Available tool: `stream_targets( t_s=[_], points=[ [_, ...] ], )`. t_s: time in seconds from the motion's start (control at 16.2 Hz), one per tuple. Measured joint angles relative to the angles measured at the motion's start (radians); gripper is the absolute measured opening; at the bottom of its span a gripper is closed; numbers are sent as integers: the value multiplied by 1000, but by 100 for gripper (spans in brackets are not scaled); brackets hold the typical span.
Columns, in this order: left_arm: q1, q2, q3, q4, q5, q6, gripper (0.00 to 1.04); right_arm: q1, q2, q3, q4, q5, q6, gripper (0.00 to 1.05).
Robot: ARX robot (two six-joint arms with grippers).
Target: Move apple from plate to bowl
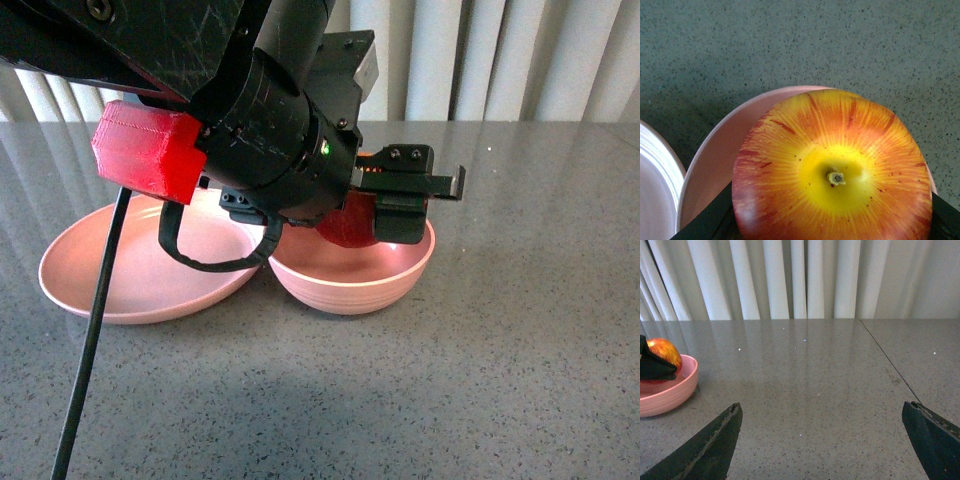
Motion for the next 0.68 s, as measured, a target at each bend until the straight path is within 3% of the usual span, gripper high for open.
stream_targets(
  t_s=[0.43,0.68],
  points=[
    [0,35,10,-32,-1,0,68,0,0,0,0,0,0,98],
    [0,32,13,-22,1,4,99,0,0,0,0,0,0,98]
  ],
)
